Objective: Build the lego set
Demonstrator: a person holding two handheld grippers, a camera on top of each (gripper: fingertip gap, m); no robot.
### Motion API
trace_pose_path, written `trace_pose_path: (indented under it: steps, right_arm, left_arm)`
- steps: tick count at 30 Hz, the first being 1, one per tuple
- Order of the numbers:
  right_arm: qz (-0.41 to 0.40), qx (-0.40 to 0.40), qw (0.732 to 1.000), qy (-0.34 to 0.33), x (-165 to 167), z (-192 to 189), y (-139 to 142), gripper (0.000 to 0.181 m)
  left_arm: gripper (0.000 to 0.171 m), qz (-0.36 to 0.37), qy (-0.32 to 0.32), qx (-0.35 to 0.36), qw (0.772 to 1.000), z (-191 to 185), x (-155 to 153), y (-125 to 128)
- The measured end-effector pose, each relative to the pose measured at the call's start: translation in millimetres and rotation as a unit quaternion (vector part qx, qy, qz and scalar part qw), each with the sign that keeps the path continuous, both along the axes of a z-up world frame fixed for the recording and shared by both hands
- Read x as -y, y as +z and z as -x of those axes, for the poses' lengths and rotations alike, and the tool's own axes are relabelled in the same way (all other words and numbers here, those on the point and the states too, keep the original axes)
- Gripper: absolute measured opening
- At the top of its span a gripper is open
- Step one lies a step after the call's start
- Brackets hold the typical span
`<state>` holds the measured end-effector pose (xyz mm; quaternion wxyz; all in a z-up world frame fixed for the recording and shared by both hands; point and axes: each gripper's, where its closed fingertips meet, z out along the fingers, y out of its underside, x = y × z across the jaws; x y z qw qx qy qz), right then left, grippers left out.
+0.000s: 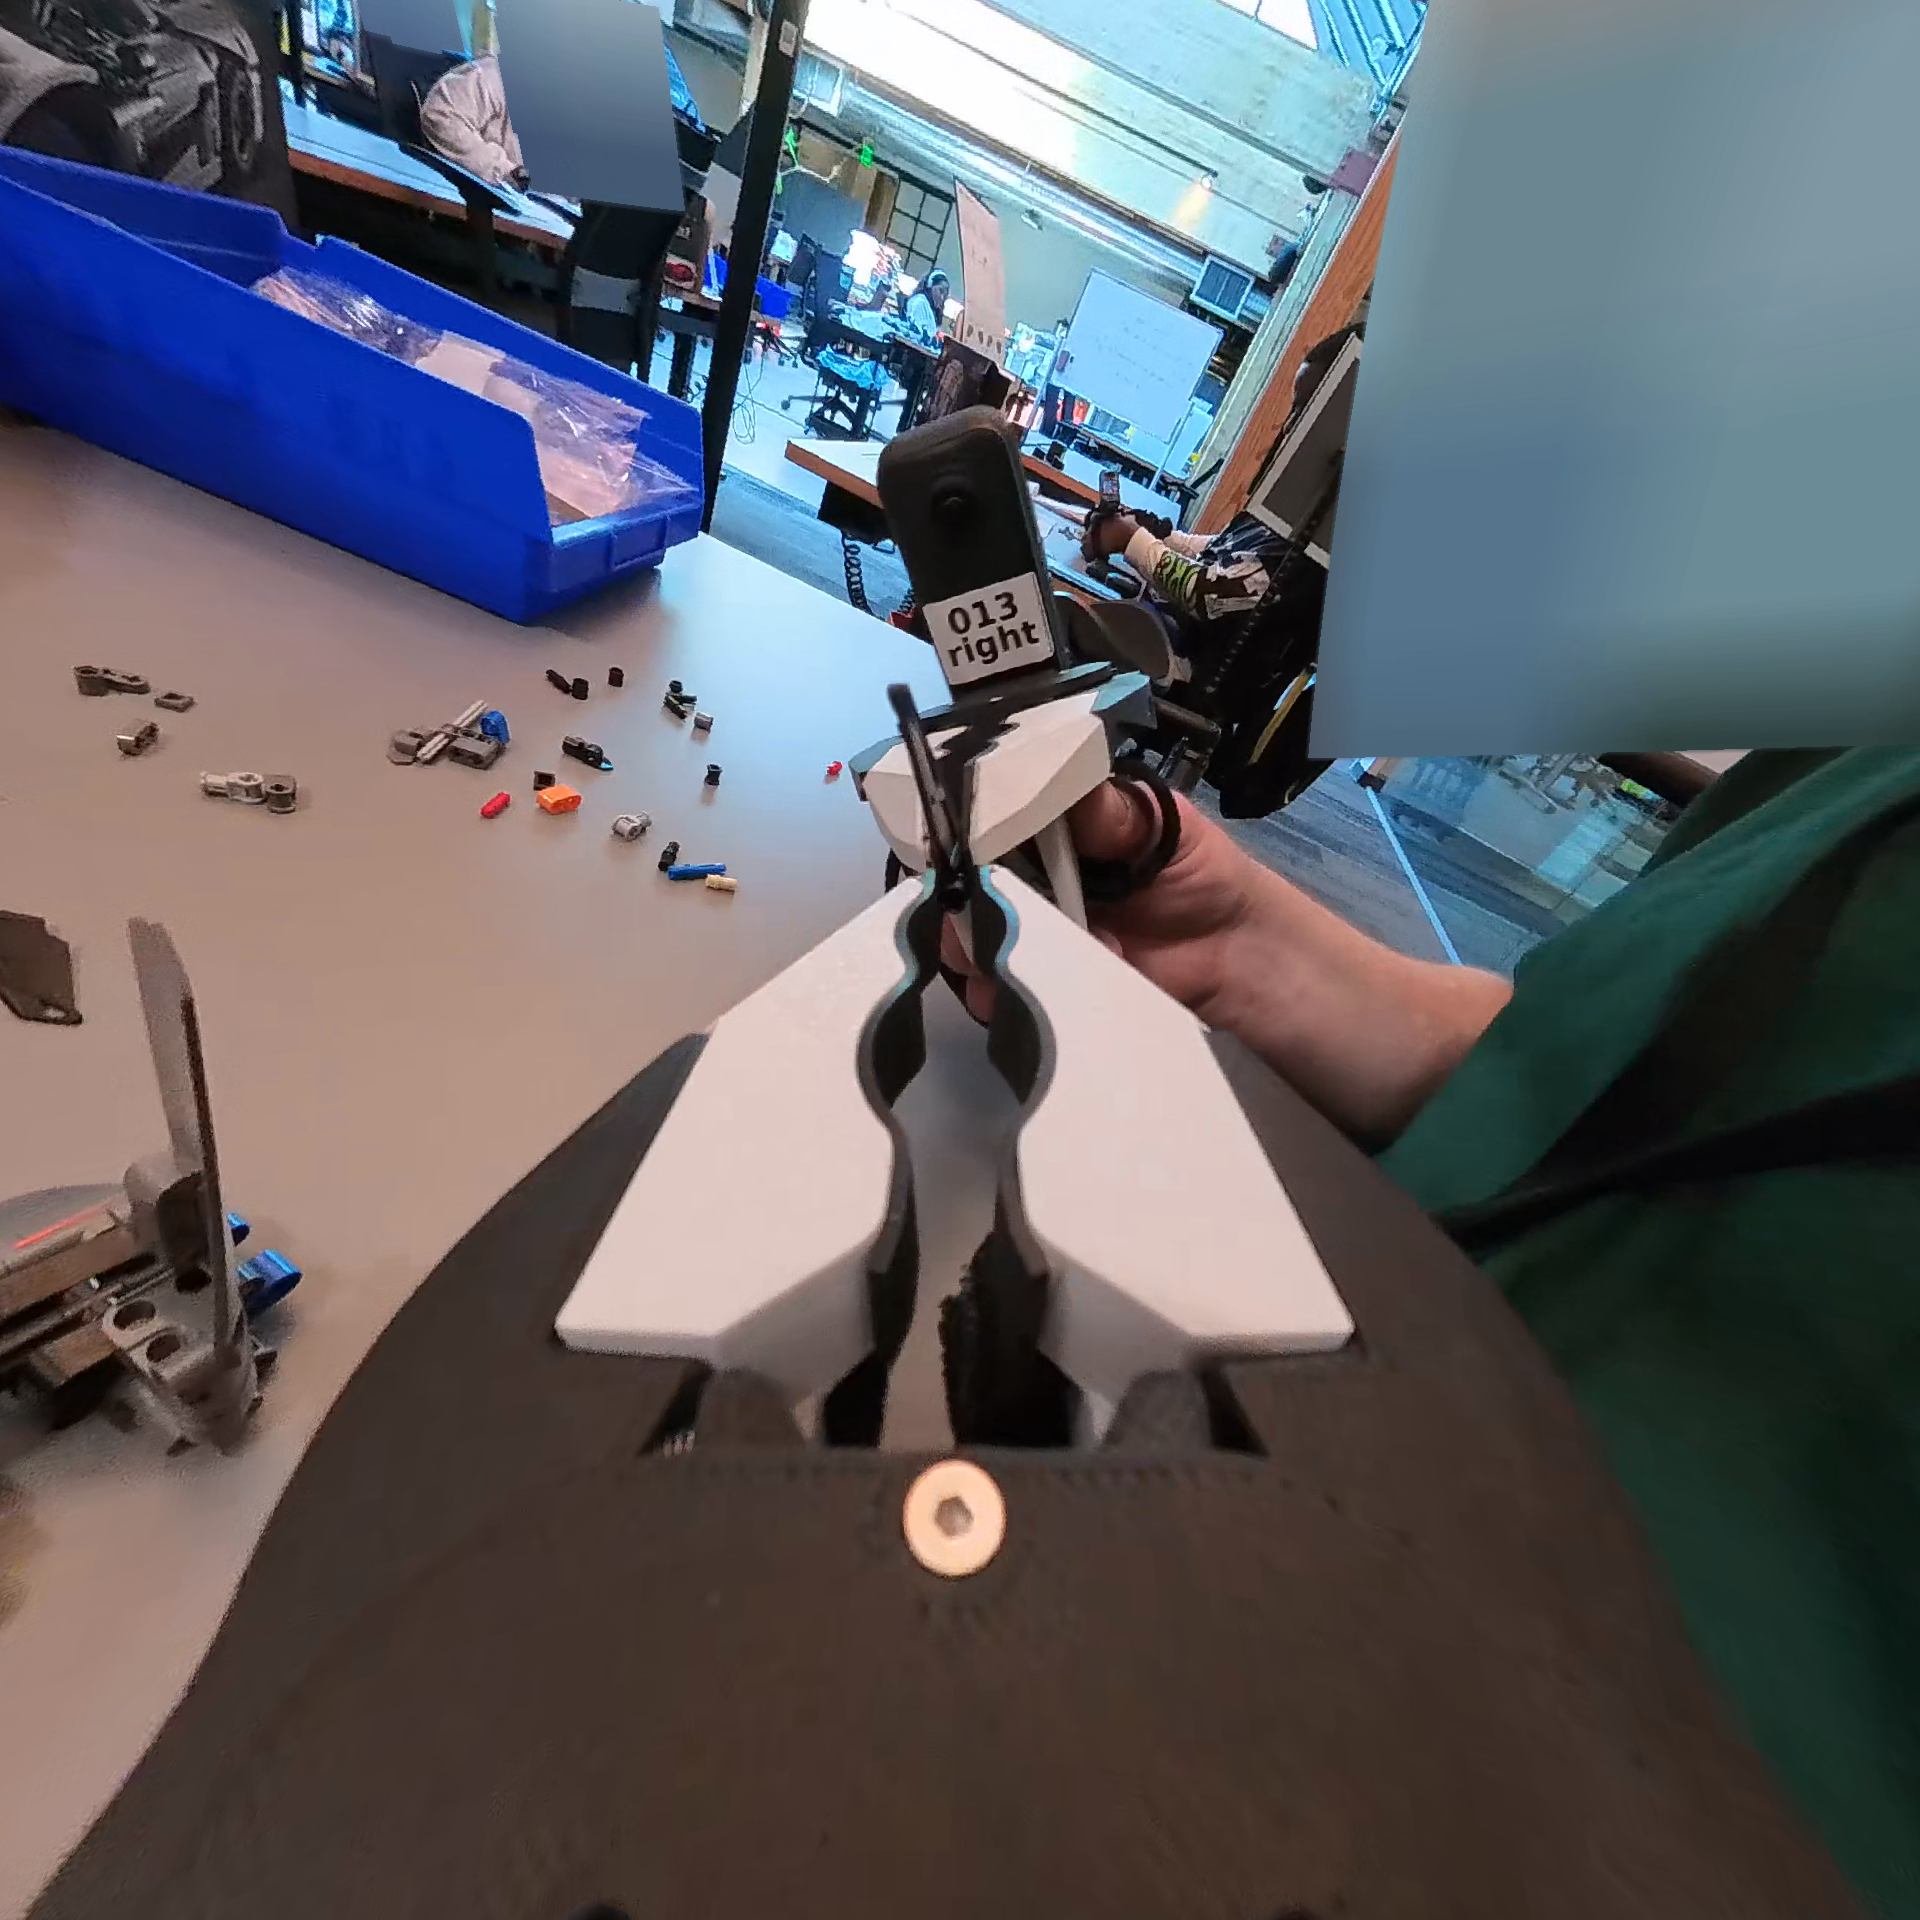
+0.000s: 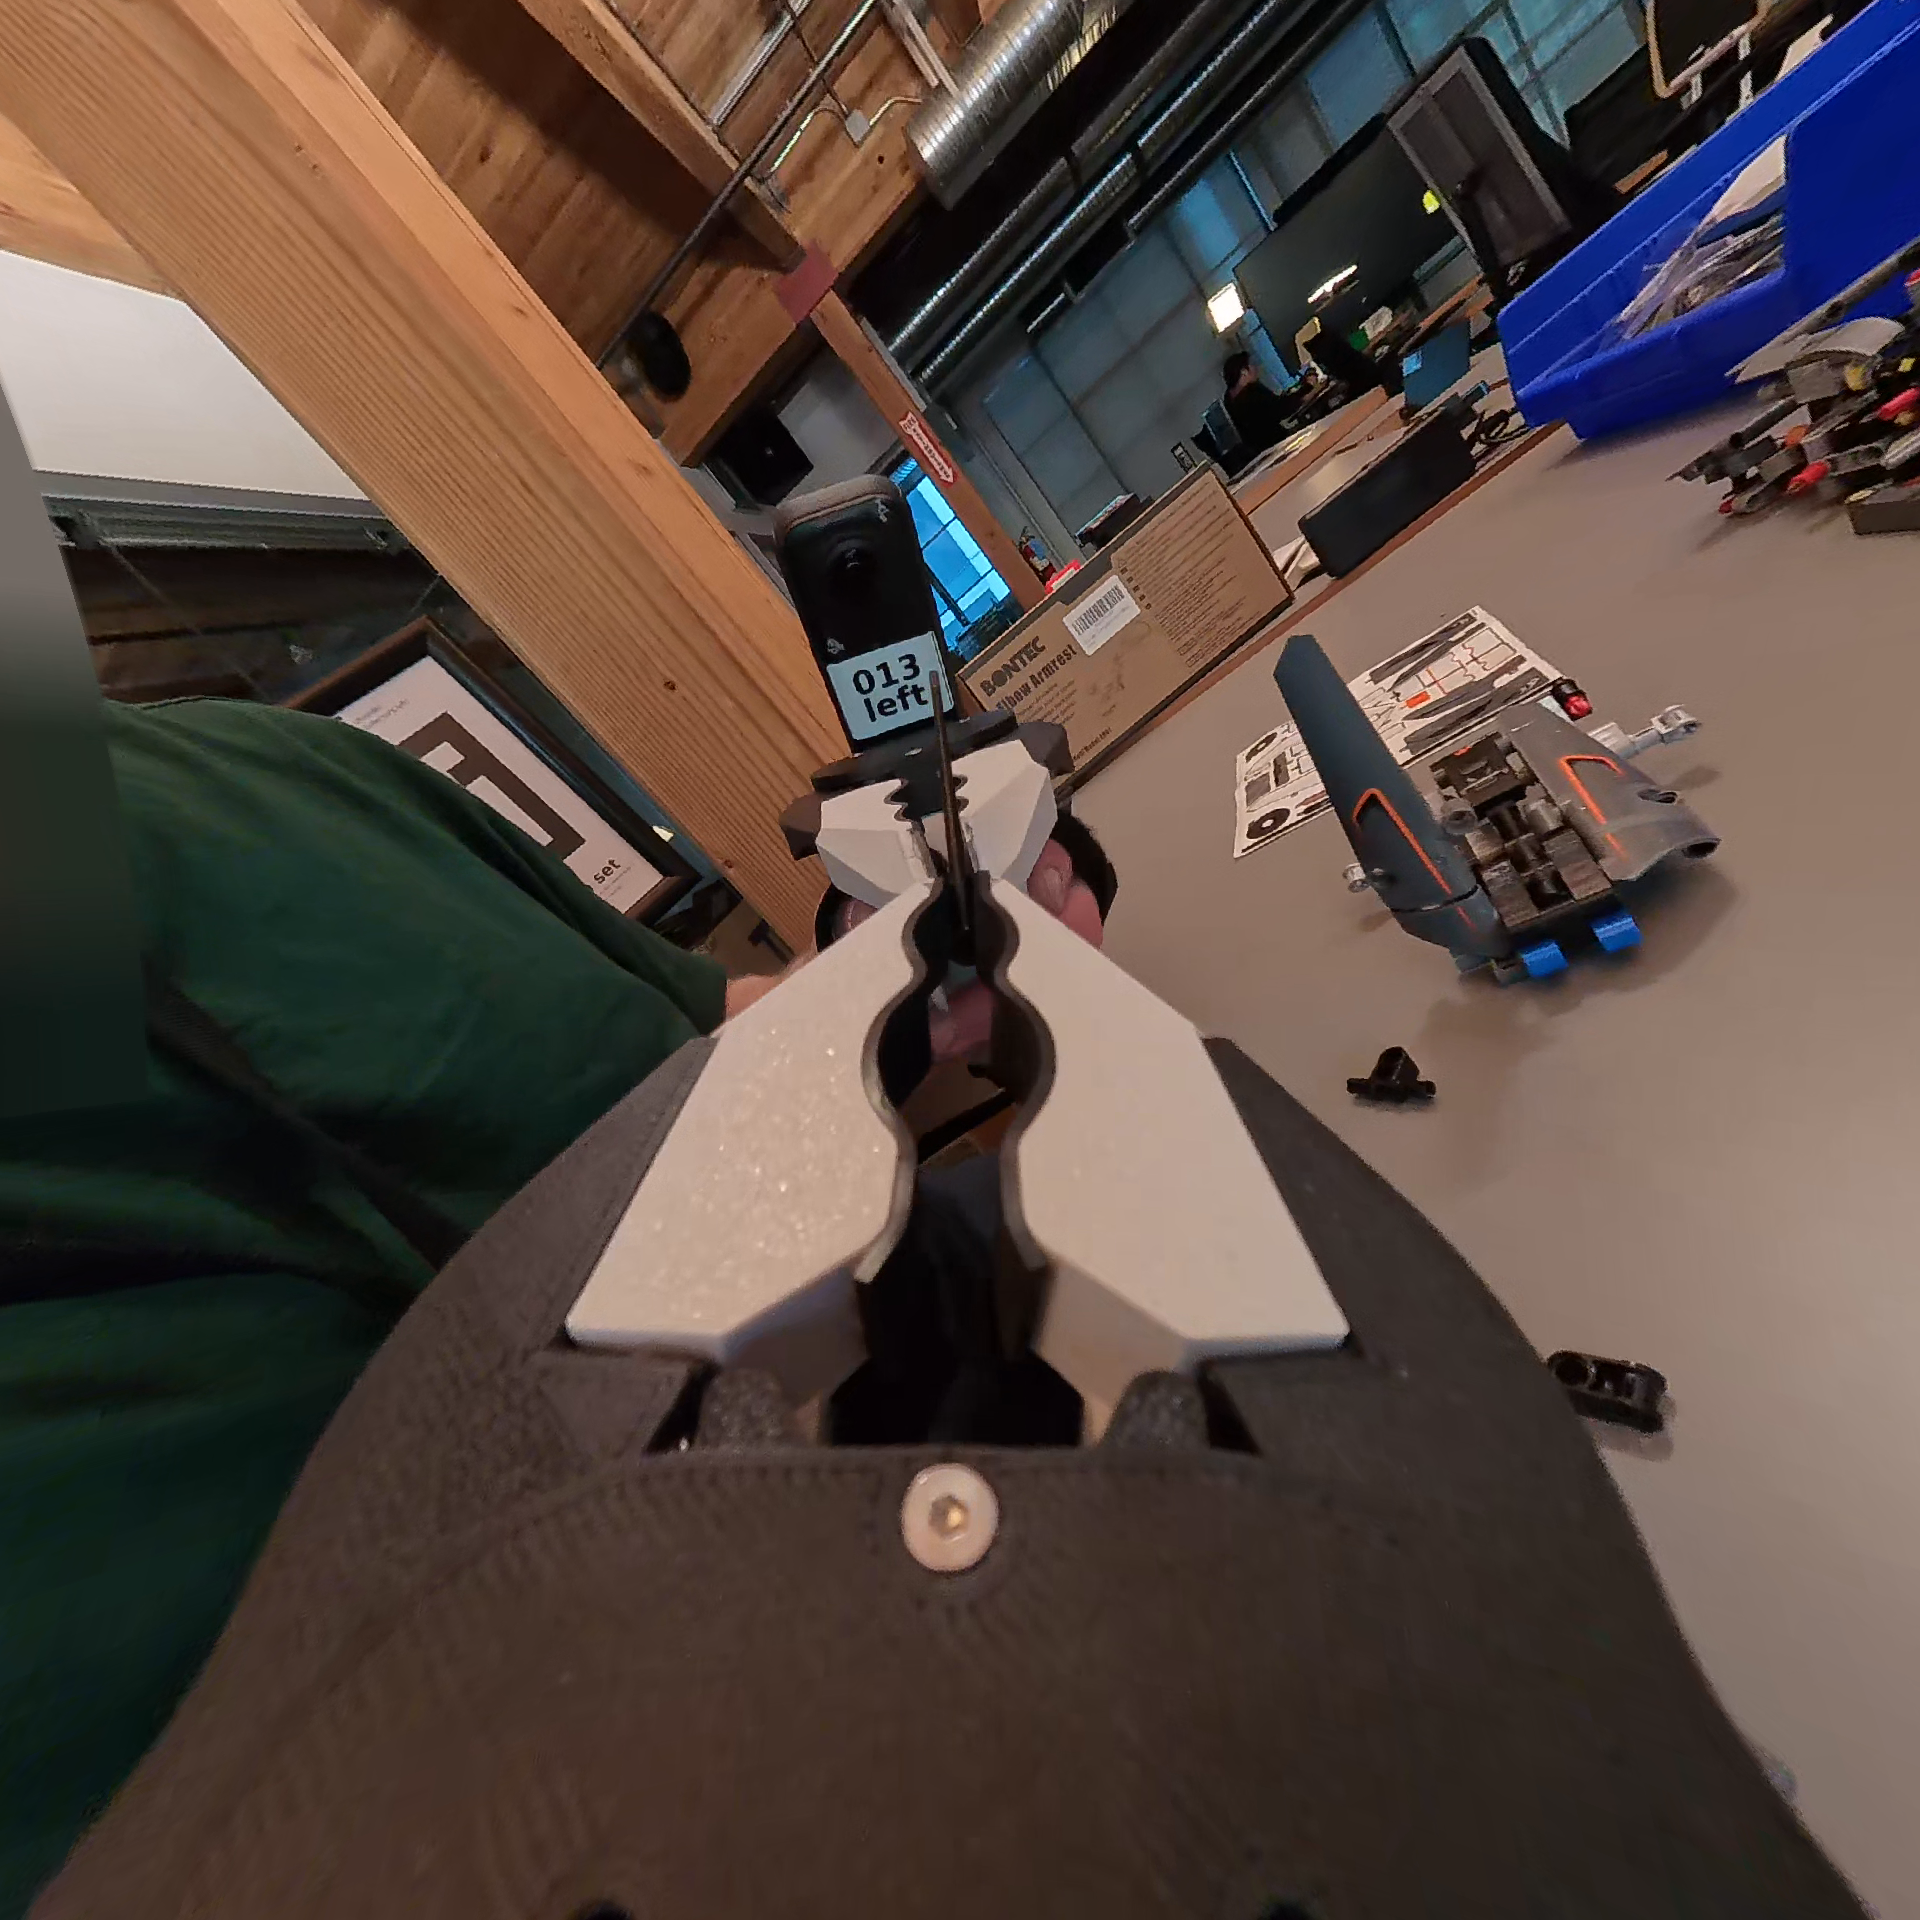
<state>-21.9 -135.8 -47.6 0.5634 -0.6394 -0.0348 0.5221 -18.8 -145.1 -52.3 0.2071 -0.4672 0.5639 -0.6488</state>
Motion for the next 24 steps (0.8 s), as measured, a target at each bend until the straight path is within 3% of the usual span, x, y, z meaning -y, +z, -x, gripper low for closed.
trace_pose_path:
  steps: [13, 24]
  right_arm:
    - [-0.011, 0.029, 0.999, -0.011, 5.3, 2.2, 3.0, 0.007]
    - [-0.009, 0.034, 0.998, -0.047, 9.9, 2.5, -6.4, 0.012]
  left_arm:
    - [0.003, 0.01, -0.001, 0.009, 1.0, 4.8, 1.9, 4.0]
    - [0.003, 0.086, -0.004, 0.012, 0.996, 1.9, 0.1, 0.2]
